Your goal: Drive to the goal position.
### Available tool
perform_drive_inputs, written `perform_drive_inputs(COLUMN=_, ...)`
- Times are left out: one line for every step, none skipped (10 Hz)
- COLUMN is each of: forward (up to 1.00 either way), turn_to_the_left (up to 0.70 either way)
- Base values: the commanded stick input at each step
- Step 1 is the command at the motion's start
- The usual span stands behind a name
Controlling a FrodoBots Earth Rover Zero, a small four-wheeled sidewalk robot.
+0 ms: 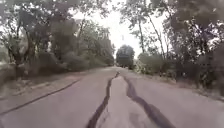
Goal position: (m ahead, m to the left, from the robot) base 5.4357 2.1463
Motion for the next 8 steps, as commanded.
perform_drive_inputs(forward=1.00, turn_to_the_left=0.00)
perform_drive_inputs(forward=1.00, turn_to_the_left=0.00)
perform_drive_inputs(forward=1.00, turn_to_the_left=0.00)
perform_drive_inputs(forward=1.00, turn_to_the_left=0.00)
perform_drive_inputs(forward=1.00, turn_to_the_left=0.00)
perform_drive_inputs(forward=1.00, turn_to_the_left=0.00)
perform_drive_inputs(forward=1.00, turn_to_the_left=0.00)
perform_drive_inputs(forward=1.00, turn_to_the_left=0.00)
